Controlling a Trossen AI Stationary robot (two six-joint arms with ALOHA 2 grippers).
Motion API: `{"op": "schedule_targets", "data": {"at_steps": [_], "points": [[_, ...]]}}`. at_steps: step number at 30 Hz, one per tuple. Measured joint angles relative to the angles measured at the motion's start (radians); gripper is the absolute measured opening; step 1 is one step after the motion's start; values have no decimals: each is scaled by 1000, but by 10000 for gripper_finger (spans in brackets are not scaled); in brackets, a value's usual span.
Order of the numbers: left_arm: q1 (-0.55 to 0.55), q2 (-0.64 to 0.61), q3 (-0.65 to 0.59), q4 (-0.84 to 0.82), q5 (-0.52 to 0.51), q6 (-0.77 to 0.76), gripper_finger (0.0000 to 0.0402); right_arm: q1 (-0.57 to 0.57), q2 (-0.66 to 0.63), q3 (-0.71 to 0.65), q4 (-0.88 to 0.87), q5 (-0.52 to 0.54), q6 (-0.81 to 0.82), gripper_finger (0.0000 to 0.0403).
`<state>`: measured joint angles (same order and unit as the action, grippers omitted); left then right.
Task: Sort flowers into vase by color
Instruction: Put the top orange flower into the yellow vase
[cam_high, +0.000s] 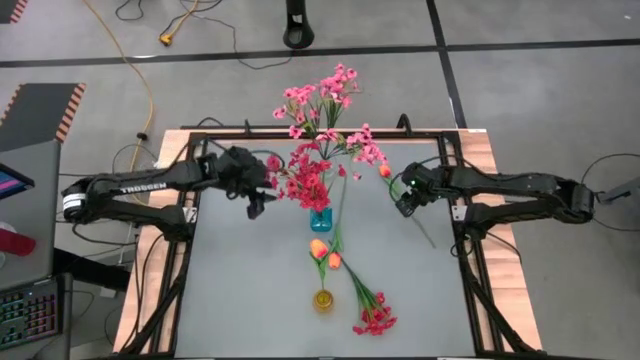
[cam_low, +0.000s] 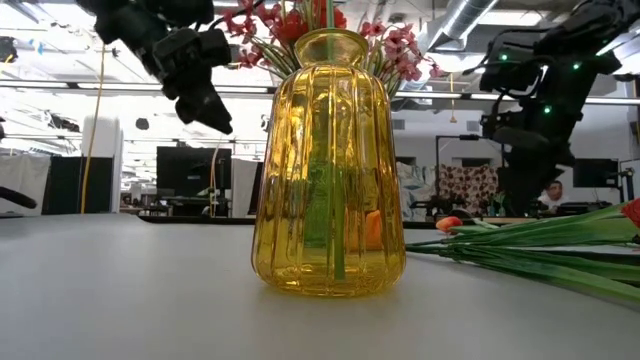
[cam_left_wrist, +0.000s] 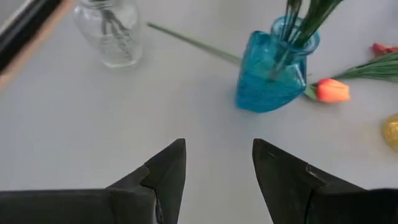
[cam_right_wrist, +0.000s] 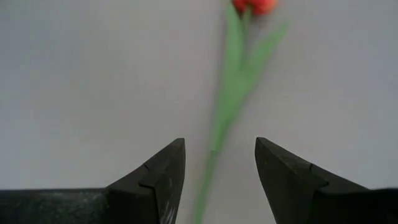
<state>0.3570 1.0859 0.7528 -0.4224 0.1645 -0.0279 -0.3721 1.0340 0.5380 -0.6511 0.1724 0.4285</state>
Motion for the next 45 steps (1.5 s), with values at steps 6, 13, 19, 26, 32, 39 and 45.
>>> {"op": "schedule_targets", "data": {"at_steps": [6, 13, 19, 26, 32, 39, 45], "points": [[-71, 0, -98, 143, -21, -77, 173, 54, 21, -10, 74, 59, 21, 221], [-143, 0, -110, 178, -69, -100, 173, 80, 113, -10, 143, 96, 22, 221], [-184, 0, -110, 218, -86, -101, 173, 80, 224, -11, 168, 161, 39, 221], [-203, 0, -110, 221, -114, -101, 173, 80, 302, -11, 170, 196, 44, 220], [-203, 0, -110, 221, -126, -101, 174, 86, 334, -8, 182, 190, 46, 180], [-203, 0, -110, 221, -127, -101, 174, 117, 314, -11, 192, 167, 45, 73], [-209, 0, -110, 284, -120, -124, 174, 170, 281, -12, 190, 159, 94, 23]]}}
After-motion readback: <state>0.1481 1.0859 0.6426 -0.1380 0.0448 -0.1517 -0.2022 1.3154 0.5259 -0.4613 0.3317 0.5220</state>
